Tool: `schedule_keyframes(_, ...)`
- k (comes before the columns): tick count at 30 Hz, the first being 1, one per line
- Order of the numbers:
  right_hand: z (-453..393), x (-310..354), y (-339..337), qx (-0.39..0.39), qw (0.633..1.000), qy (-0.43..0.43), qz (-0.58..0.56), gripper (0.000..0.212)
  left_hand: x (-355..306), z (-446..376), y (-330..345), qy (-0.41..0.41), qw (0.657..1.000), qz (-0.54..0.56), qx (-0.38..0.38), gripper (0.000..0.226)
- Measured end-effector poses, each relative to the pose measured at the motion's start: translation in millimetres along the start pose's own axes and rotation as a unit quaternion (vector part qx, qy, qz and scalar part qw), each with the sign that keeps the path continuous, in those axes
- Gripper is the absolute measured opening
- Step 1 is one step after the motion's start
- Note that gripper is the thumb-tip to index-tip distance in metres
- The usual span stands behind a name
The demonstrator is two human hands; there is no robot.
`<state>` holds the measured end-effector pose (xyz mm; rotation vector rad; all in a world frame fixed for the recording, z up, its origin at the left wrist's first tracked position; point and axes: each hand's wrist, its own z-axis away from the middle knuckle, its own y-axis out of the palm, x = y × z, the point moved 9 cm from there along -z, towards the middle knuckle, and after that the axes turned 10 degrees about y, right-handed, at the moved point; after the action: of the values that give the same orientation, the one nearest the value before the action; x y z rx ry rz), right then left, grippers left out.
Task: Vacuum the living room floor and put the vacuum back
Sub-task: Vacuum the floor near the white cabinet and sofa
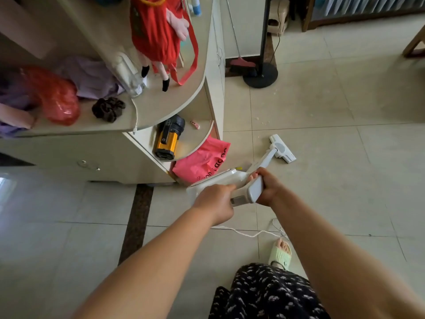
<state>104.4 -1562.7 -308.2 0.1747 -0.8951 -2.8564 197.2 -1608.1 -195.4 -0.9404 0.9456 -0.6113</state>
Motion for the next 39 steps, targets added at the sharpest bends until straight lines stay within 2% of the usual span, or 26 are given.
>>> schedule_keyframes(4, -5, -21, -9, -0.007, 1.000, 0.016, 0.003, 0.049, 5, 19, 12, -0.016, 1.000, 0.007, 0.012, 0.033)
schedule_keyframes(8, -1, -16, -26, -0.018, 0.999, 0.022, 0.020, 0.035, -7, 19, 29, -0.030, 0.999, 0.027, 0.015, 0.030)
schedule_keyframes(11, 4, 2, -39, -0.021, 0.999, 0.024, 0.032, 0.022, -25, 6, 38, -0.039, 0.998, 0.042, 0.019, 0.034)
schedule_keyframes(18, 36, 69, -74, -0.041, 0.997, 0.047, 0.047, 0.032, -86, -42, 53, -0.069, 0.996, 0.048, 0.010, 0.034)
schedule_keyframes(22, 58, 108, -90, -0.043, 0.995, 0.059, 0.074, 0.022, -128, -68, 57, -0.104, 0.993, 0.048, -0.010, 0.035)
schedule_keyframes(31, 94, 141, -123, -0.064, 0.985, 0.083, 0.135, 0.025, -184, -80, 72, -0.162, 0.985, 0.056, -0.024, 0.033)
schedule_keyframes(39, 118, 154, -154, -0.046, 0.982, 0.070, 0.172, 0.012, -235, -74, 95, -0.189, 0.979, 0.052, -0.047, 0.034)
